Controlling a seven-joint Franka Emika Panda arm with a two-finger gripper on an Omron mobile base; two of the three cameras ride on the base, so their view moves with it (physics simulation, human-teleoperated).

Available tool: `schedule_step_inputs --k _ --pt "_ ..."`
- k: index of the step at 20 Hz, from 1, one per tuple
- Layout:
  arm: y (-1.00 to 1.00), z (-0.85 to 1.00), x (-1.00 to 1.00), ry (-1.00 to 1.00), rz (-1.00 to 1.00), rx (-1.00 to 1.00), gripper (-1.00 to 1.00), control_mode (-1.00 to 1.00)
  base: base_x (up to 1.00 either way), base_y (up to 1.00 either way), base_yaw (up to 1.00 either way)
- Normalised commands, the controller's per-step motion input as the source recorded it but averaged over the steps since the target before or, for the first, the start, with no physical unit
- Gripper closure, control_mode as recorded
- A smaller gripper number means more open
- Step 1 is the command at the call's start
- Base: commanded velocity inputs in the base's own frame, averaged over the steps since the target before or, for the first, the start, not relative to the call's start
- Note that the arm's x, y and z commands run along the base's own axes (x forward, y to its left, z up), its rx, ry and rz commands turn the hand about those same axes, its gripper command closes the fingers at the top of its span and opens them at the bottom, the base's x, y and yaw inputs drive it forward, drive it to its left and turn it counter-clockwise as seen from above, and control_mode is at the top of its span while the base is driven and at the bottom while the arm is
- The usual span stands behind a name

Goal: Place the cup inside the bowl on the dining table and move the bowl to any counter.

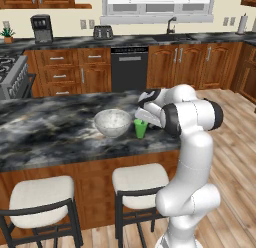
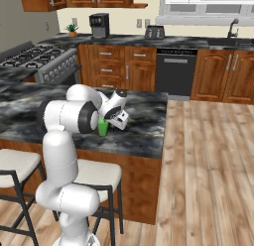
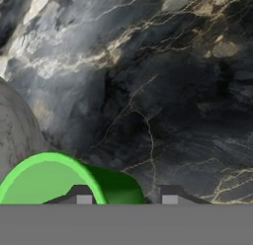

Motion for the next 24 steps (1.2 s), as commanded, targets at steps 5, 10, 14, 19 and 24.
schedule_step_inputs --k 5,10,14,19,24 --pt "0.00 0.00 0.00 0.00 0.00 0.00 1.00 -1.00 0.00 0.00 0.00" --pt "0.00 0.00 0.00 0.00 0.00 0.00 1.00 -1.00 0.00 0.00 0.00" --pt "0.00 0.11 -0.09 -0.03 0.00 0.00 1.00 -1.00 0.00 0.00 0.00" --pt "0.00 0.35 -0.18 -0.04 0.00 0.00 1.00 -1.00 0.00 0.00 0.00" --pt "0.00 0.35 -0.18 -0.03 0.00 -0.03 1.00 -1.00 0.00 0.00 0.00"
